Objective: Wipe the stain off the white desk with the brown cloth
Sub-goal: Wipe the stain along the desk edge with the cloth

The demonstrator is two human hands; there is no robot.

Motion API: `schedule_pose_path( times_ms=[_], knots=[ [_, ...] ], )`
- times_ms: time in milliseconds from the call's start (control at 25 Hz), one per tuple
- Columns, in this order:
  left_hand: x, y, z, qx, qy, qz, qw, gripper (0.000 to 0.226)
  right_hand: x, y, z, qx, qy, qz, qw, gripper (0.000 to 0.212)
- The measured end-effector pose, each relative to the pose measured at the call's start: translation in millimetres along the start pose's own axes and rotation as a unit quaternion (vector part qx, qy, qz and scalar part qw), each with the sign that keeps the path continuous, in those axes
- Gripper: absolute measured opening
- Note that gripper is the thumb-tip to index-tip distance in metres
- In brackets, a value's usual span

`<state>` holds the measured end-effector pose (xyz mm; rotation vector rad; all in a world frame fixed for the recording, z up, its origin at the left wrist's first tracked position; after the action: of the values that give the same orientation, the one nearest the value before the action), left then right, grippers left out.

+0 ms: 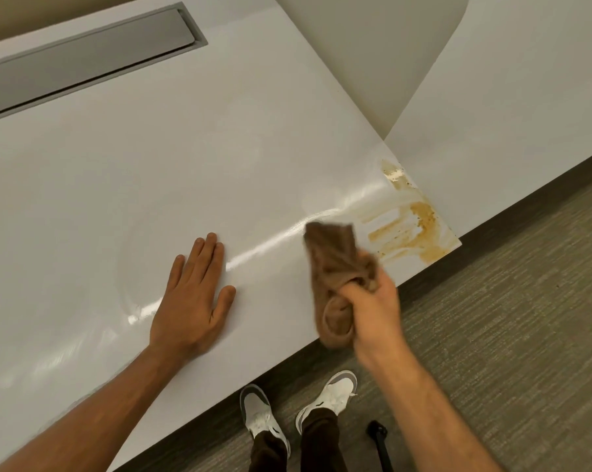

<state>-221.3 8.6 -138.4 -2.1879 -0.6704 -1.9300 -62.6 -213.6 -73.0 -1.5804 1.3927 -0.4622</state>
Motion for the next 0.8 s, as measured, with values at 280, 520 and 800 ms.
schedule_pose_path(
  times_ms=[280, 520, 800],
  knots=[
    [3, 1, 0, -0.005, -0.006, 0.003, 1.0, 0.078, -43, -24, 119, 0.132, 0.047, -0.604, 0.784, 0.071],
    [0, -2, 1, -0.004, -0.012, 0.008, 1.0, 0.075, -81, 0, 142, 0.189, 0.036, -0.681, 0.706, 0.088],
    [2, 0, 1, -0.002, -0.008, 0.0, 1.0, 0.074, -70, 12, 105, 0.28, -0.163, -0.591, 0.739, 0.063]
  ],
)
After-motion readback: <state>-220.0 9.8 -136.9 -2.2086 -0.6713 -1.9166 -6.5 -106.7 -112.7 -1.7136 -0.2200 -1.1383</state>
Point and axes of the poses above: each hand's wrist, its own z-axis towards the middle knuckle, its own x-axis out of the back of the hand, y = z × x, the point moved 1 cm from there along z, towards the middle knuckle, and after that the axes turned 11 degrees about z, right-handed, at the moved point
